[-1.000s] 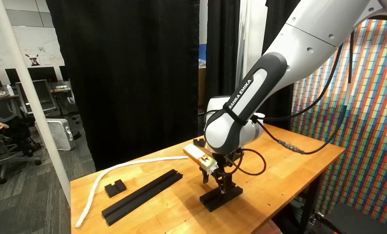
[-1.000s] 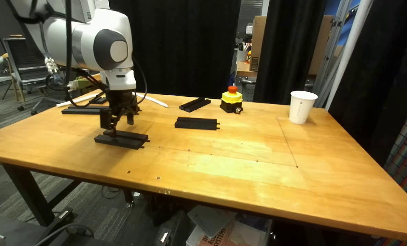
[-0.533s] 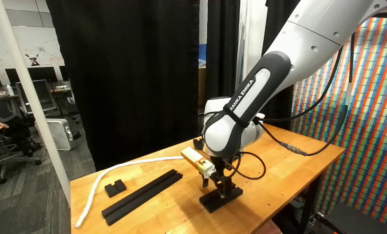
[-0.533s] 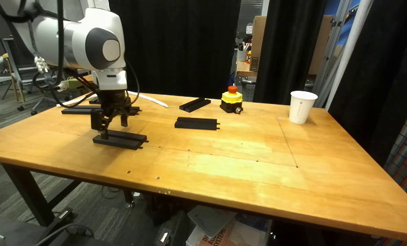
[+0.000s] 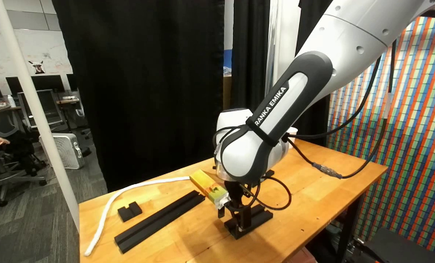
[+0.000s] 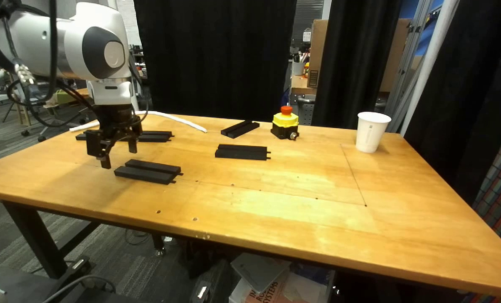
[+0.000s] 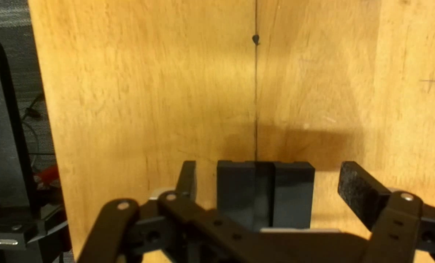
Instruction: Attach some of the black objects at their width to make one long black strip
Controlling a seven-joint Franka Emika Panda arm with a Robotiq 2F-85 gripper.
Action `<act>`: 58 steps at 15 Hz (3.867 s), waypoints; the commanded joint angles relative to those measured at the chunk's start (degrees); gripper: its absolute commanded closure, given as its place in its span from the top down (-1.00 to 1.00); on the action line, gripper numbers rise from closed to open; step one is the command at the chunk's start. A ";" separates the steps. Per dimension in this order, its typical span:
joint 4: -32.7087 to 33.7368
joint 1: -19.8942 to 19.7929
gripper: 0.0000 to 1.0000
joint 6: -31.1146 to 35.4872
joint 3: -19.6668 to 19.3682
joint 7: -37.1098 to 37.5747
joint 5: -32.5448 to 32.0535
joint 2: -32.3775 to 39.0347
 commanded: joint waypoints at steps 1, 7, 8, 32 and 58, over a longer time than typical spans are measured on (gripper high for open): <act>0.08 0.30 1.00 0.94 0.89 2.51 0.59 0.31; -0.34 -0.36 1.00 1.76 0.90 1.77 1.59 0.90; -0.57 -0.40 1.00 1.97 0.81 1.77 1.53 0.71; -7.49 -13.43 -0.08 6.16 -4.65 -27.43 9.22 -3.15; 35.71 -11.17 -0.08 -18.20 -8.80 -34.73 3.10 14.42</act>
